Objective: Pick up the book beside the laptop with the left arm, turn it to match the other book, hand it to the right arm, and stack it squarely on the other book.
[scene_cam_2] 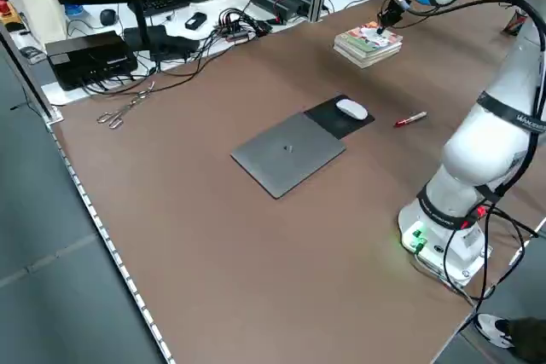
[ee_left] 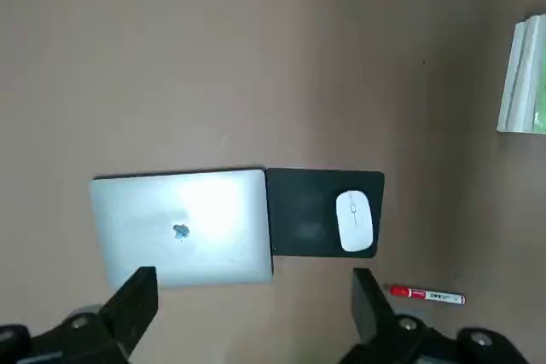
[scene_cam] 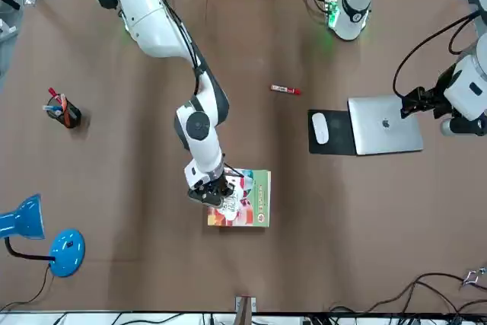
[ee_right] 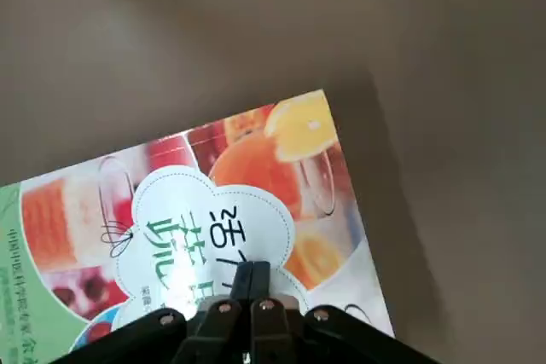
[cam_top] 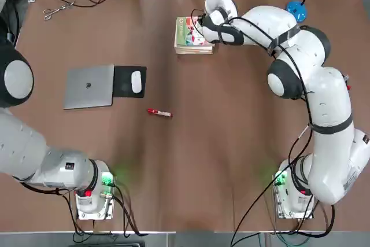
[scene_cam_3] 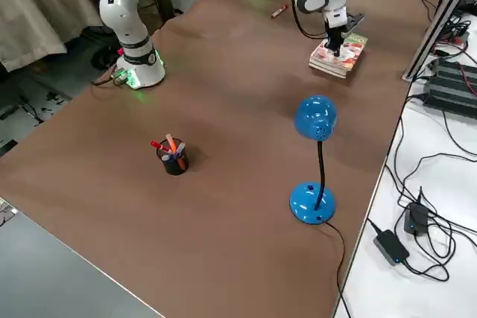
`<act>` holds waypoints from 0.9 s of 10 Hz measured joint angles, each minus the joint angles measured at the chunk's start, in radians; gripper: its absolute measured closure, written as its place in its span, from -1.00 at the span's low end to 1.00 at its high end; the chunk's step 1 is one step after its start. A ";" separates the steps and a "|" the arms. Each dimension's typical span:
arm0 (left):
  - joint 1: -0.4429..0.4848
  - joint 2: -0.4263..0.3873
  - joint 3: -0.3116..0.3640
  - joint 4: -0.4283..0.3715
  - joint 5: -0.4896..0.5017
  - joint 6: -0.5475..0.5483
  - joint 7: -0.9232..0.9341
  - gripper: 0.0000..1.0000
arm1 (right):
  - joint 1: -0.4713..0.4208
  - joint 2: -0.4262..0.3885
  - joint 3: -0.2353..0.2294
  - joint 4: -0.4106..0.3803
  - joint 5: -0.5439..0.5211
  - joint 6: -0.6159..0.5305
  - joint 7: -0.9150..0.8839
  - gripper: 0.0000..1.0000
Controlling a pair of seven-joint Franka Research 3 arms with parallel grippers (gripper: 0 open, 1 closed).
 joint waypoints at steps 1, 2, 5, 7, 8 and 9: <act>0.000 0.001 0.000 0.000 0.000 0.000 0.000 -1.00 | 0.005 0.000 0.000 -0.001 0.000 0.000 0.000 0.98; 0.000 0.001 0.001 0.000 0.000 0.000 0.000 -1.00 | 0.009 0.000 0.000 -0.002 0.000 0.000 0.000 0.98; 0.003 0.002 0.001 0.000 0.000 0.000 0.000 -1.00 | 0.015 -0.004 -0.002 -0.009 -0.001 0.000 0.001 0.98; 0.003 0.002 0.001 0.000 0.000 0.000 0.000 -1.00 | 0.018 -0.005 -0.002 -0.012 -0.001 0.000 0.002 0.98; 0.003 0.003 0.001 0.000 0.000 0.000 0.000 -1.00 | 0.020 -0.006 -0.002 -0.014 -0.001 0.000 0.003 0.98; 0.004 0.004 0.001 0.000 0.000 0.000 0.000 -1.00 | 0.022 -0.007 -0.002 -0.016 -0.002 0.001 0.003 0.98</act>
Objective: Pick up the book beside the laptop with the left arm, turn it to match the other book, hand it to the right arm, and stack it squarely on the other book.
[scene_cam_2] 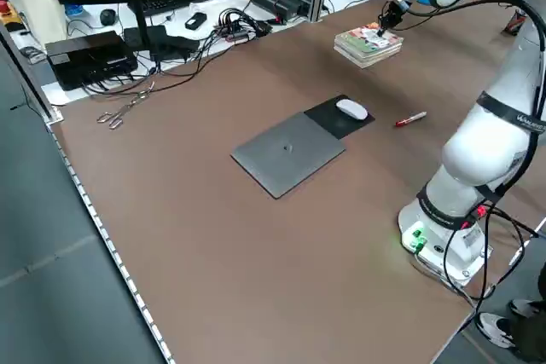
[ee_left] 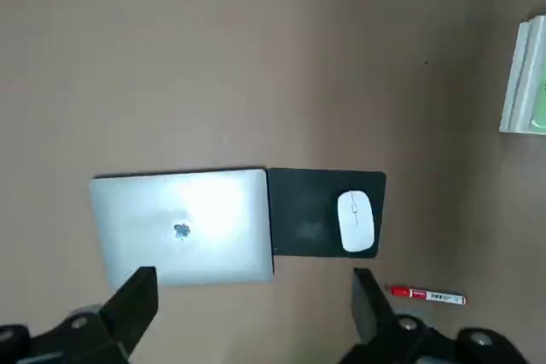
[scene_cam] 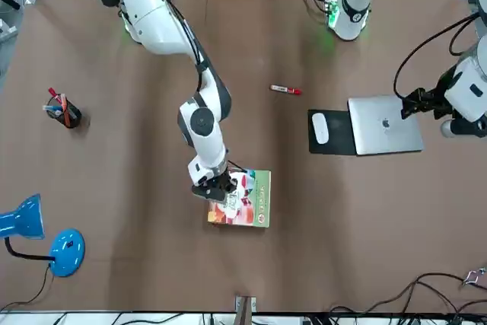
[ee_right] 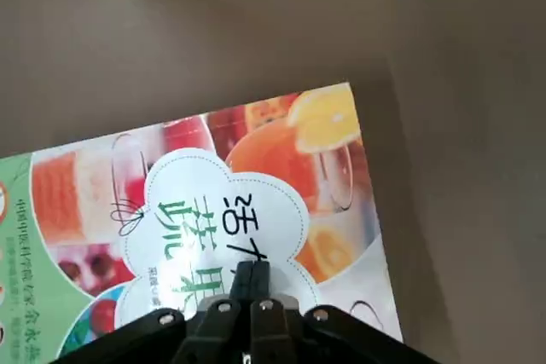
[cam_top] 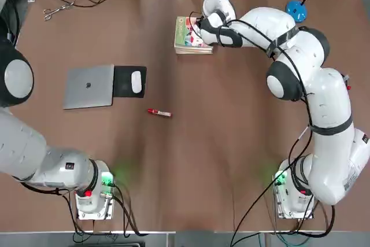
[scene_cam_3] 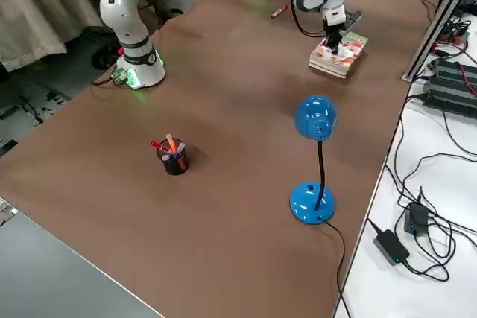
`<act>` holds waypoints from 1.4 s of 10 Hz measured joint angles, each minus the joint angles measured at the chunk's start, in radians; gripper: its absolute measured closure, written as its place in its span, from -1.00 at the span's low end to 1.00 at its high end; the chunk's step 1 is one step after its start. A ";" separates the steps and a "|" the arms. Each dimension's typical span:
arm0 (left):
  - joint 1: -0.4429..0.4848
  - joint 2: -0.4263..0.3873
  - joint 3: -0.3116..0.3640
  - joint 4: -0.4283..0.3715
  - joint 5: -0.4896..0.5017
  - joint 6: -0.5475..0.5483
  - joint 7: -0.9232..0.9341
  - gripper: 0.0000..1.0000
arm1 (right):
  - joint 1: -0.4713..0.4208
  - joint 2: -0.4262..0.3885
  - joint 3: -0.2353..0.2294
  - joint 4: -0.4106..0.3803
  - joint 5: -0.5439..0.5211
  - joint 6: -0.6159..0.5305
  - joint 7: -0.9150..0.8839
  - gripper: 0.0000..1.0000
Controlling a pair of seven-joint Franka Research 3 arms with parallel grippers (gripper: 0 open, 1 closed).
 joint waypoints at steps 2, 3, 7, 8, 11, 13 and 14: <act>0.002 0.002 0.000 0.000 0.000 0.000 0.000 -1.00 | 0.008 -0.003 0.000 -0.005 -0.003 0.001 0.000 0.98; 0.002 0.002 0.000 0.000 0.000 0.000 0.000 -1.00 | 0.012 -0.004 0.000 -0.006 -0.003 0.001 0.000 0.98; 0.002 0.002 0.000 0.000 0.000 0.000 0.000 -1.00 | 0.021 -0.004 0.000 -0.007 -0.047 0.002 0.000 0.98; 0.002 0.002 0.000 0.000 0.000 0.000 0.000 -1.00 | 0.021 -0.005 0.000 -0.007 -0.049 0.003 0.000 0.98; 0.002 0.002 0.000 0.000 0.000 0.000 0.000 -1.00 | 0.022 -0.005 0.002 0.003 -0.050 0.012 0.000 0.98; 0.002 0.002 0.000 0.001 0.000 0.000 0.000 -1.00 | 0.022 -0.005 0.001 0.035 -0.050 0.017 0.000 0.96; 0.002 0.002 0.000 0.001 0.000 0.000 0.000 -1.00 | 0.021 -0.005 -0.001 0.051 -0.050 0.016 0.000 0.94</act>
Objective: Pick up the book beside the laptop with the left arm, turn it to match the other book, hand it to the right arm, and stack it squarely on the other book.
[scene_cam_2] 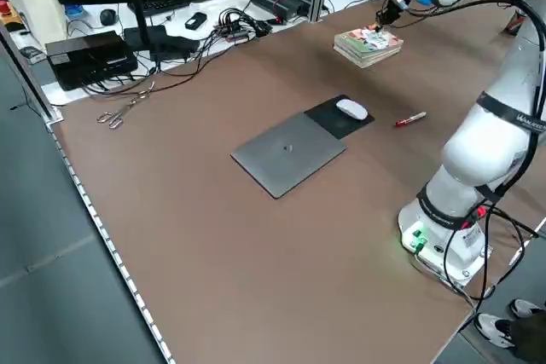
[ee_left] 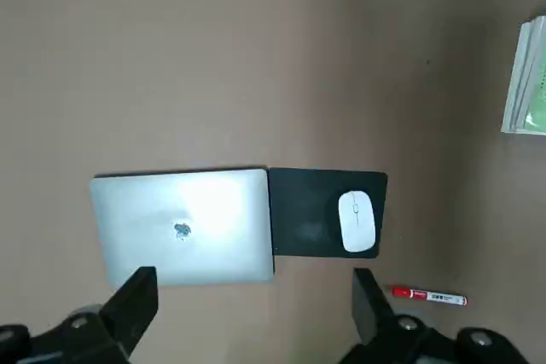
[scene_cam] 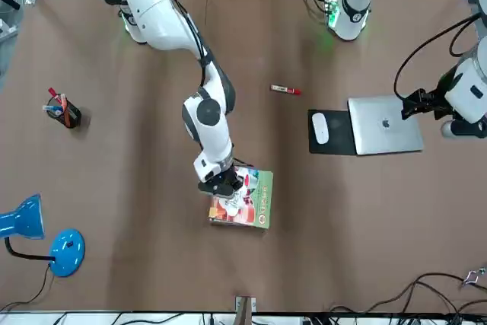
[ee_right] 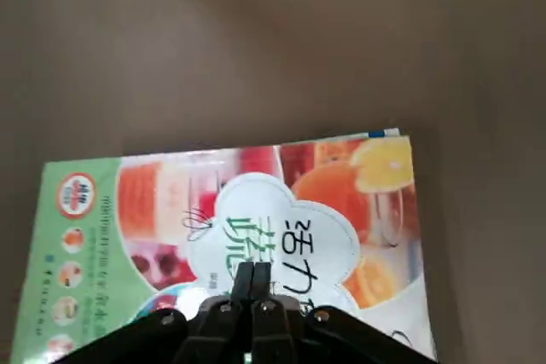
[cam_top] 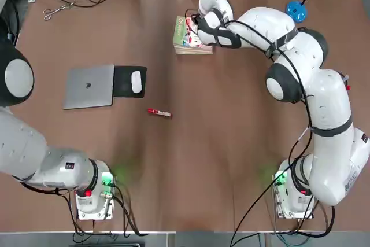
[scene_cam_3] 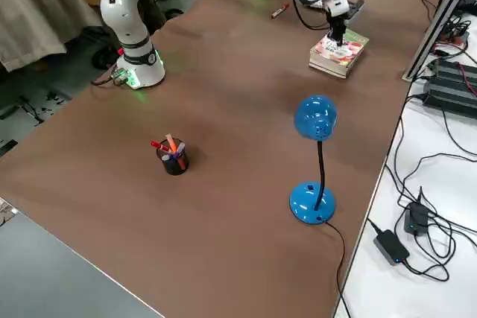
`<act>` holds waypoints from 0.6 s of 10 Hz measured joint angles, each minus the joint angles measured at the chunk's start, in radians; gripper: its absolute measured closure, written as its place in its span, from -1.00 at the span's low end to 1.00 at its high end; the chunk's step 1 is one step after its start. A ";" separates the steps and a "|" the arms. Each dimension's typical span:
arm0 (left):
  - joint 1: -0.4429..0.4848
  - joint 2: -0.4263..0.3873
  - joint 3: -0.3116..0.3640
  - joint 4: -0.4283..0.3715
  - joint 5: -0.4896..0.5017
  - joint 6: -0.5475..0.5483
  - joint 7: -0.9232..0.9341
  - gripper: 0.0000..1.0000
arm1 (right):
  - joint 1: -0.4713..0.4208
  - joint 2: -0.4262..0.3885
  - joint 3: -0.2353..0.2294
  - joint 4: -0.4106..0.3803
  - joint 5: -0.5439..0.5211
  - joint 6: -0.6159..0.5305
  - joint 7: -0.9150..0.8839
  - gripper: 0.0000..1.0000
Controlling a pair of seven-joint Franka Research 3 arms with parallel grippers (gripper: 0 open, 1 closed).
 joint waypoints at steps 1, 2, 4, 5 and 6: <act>0.000 0.000 0.000 0.001 0.000 0.001 0.000 -1.00 | -0.002 0.000 -0.008 0.014 0.000 -0.014 0.000 0.67; 0.000 0.000 0.000 0.005 0.000 0.002 -0.001 -1.00 | -0.009 -0.003 -0.025 0.026 0.000 -0.051 -0.002 0.39; 0.000 0.000 0.001 0.009 0.000 0.002 -0.002 -1.00 | -0.046 -0.043 -0.039 0.054 -0.001 -0.099 -0.047 -0.28; 0.000 0.000 0.001 0.010 0.000 0.002 -0.002 -1.00 | -0.062 -0.084 -0.040 0.060 -0.001 -0.123 -0.074 -0.55; 0.000 0.000 0.001 0.011 0.000 0.002 -0.003 -1.00 | -0.086 -0.125 -0.041 0.061 -0.001 -0.148 -0.095 -0.88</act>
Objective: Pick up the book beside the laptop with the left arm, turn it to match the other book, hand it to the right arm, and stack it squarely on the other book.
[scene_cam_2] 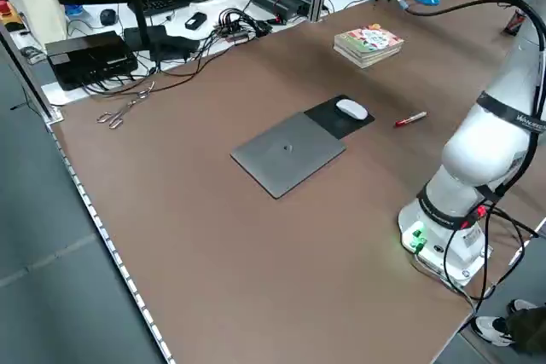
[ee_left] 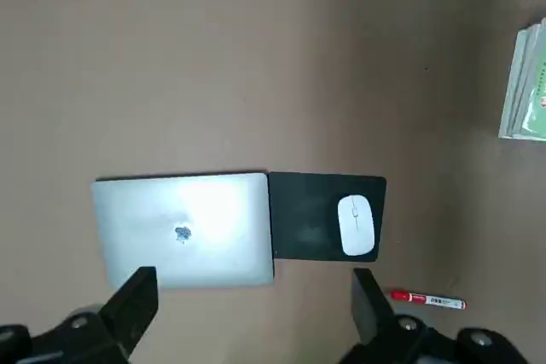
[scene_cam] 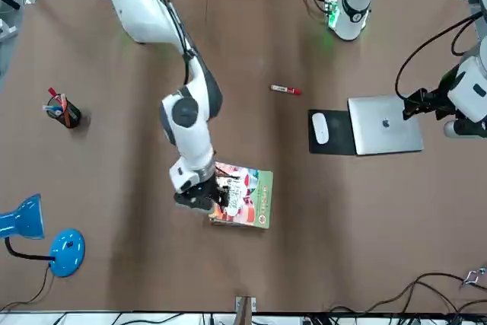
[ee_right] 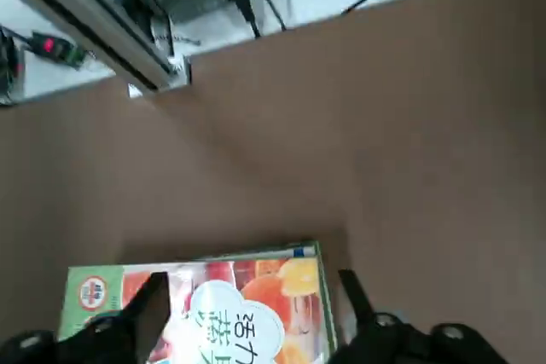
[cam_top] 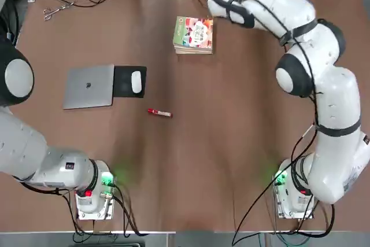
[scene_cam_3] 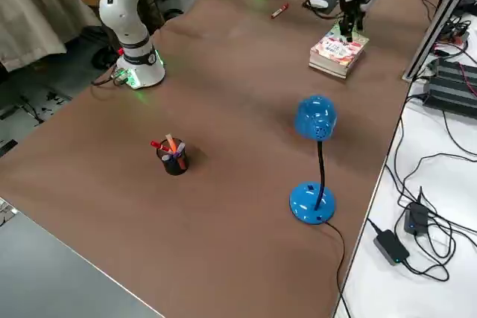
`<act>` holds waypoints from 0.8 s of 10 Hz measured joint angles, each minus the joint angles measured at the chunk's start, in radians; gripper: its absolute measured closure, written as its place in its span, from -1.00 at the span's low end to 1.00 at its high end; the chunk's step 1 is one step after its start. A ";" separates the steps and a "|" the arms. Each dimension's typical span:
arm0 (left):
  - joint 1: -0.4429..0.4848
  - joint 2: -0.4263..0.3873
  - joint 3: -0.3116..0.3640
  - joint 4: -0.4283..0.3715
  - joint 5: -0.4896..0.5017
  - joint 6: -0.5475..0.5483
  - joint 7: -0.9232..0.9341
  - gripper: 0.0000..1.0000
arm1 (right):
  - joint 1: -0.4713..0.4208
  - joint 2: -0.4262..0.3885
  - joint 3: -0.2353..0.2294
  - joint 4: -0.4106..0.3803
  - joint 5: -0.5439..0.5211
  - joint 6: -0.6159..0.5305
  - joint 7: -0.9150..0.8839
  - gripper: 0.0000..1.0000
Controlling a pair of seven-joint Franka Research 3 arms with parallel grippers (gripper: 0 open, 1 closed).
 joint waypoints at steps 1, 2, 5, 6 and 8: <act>0.000 0.000 0.000 0.000 0.000 0.000 0.000 -1.00 | -0.027 -0.031 0.001 0.000 0.001 -0.010 -0.036 -1.00; 0.001 0.000 0.001 0.000 0.000 0.000 0.000 -1.00 | -0.055 -0.055 0.002 0.000 0.002 -0.038 -0.083 -1.00; 0.003 0.000 0.002 0.000 0.000 0.000 -0.001 -1.00 | -0.182 -0.160 0.004 0.002 0.092 -0.252 -0.323 -1.00; 0.009 0.000 0.002 0.000 0.000 0.000 -0.001 -1.00 | -0.246 -0.198 0.003 0.002 0.123 -0.330 -0.441 -1.00; 0.017 0.001 0.003 0.001 0.000 0.000 -0.001 -1.00 | -0.395 -0.263 0.004 0.002 0.164 -0.463 -0.655 -1.00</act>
